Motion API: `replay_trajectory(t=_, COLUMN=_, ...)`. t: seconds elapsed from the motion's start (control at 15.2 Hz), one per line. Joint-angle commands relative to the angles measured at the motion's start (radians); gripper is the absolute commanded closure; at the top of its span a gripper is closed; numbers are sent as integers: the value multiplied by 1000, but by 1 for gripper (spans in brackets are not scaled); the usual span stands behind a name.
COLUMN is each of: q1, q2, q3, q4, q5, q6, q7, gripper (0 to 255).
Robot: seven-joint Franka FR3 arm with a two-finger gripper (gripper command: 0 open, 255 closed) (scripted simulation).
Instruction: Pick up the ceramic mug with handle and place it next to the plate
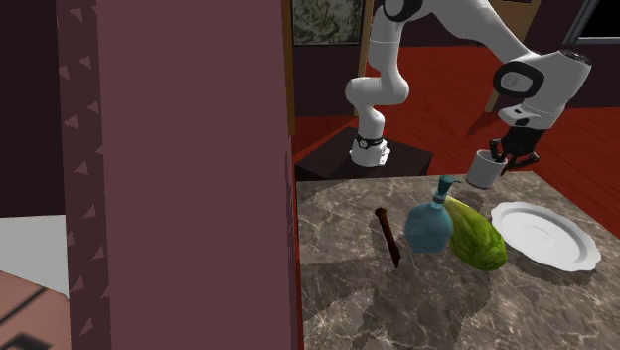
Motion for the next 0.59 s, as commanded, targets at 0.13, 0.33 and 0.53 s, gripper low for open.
replay_trajectory(t=0.13, q1=3, q2=35, q3=1, q4=-27, q5=-31, q6=52, q7=23, gripper=255)
replay_trajectory(t=0.33, q1=3, q2=35, q3=1, q4=-27, q5=-31, q6=52, q7=23, gripper=255)
replay_trajectory(t=0.53, q1=3, q2=35, q3=1, q4=-27, q5=-31, q6=52, q7=23, gripper=255)
